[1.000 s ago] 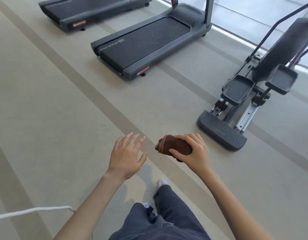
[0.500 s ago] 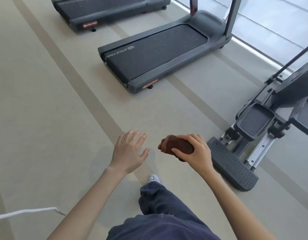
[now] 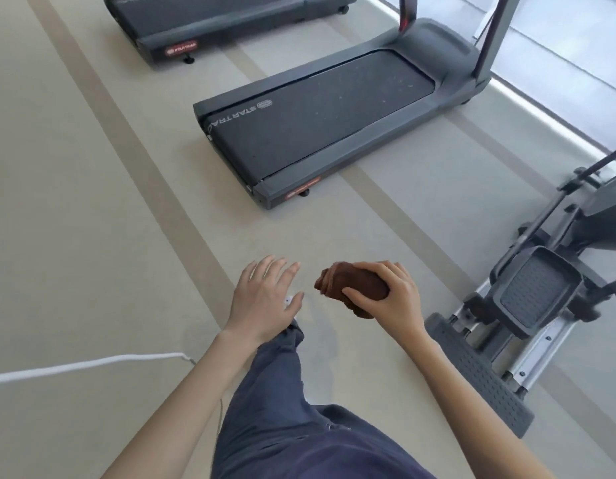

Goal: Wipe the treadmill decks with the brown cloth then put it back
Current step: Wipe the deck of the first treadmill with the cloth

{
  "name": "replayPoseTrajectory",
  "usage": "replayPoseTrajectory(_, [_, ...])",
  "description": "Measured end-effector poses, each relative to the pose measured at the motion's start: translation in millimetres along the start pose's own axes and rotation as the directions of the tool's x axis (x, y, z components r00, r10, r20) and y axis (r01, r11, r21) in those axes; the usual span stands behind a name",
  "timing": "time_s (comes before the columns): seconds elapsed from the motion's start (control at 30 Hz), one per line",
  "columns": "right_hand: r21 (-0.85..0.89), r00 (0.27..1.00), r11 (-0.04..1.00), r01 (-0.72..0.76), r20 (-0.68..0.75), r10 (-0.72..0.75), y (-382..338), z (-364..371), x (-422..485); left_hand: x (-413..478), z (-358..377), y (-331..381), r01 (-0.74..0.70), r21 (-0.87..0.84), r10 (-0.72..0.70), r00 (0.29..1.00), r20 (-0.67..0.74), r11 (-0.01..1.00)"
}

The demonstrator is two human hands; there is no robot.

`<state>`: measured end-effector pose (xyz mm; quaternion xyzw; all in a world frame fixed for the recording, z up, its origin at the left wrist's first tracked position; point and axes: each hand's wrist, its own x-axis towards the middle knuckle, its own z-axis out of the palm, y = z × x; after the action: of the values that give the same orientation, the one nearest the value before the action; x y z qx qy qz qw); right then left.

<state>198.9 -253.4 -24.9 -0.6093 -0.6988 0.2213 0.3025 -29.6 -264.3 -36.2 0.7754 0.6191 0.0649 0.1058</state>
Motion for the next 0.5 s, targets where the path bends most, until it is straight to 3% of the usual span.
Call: replayPoseTrajectory(0.5, [-0.011,0.997,0.998,0.061,-0.035,-0.062,2.7,34.7,304.7,256.9,-57.3,-100.8,0.024,0.029,-0.023,0.999,-0.031,0.999])
